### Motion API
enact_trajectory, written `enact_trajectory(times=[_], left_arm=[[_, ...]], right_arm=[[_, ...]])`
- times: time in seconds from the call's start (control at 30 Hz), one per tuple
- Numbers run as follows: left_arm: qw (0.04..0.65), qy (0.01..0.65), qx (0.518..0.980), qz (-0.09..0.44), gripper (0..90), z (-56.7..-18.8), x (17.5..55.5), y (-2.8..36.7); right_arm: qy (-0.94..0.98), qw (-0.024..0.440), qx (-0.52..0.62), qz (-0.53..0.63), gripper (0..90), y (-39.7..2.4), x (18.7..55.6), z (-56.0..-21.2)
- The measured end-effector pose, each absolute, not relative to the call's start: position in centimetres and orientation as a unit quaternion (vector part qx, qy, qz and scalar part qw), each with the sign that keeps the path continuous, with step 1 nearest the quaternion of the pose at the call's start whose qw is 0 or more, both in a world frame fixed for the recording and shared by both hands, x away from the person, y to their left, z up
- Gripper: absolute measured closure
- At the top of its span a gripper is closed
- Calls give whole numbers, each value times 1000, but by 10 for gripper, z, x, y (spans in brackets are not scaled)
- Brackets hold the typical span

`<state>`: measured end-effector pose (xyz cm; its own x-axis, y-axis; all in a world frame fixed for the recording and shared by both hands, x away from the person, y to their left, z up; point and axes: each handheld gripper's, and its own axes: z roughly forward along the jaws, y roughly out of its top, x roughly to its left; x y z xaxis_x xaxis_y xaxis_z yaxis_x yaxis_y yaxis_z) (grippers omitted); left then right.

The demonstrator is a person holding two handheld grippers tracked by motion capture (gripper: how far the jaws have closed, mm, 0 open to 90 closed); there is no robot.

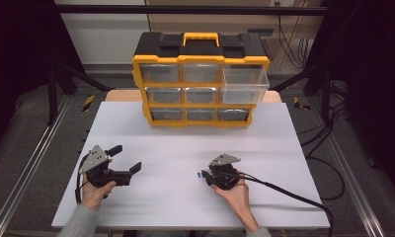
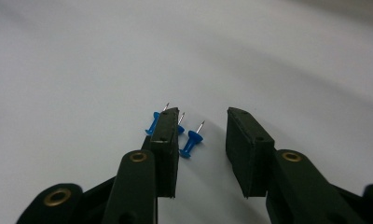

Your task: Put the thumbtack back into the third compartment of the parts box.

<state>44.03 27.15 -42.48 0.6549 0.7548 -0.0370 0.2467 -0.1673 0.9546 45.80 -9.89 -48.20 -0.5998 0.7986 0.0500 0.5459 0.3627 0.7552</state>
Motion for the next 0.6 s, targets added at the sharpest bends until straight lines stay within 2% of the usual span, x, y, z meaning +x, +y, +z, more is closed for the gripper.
enact_trajectory(times=[0.6], left_arm=[[546, 345, 727, 233, 30, -425, 440, 272]], right_arm=[[811, 160, 413, 383, 779, -98, 459, -485]])
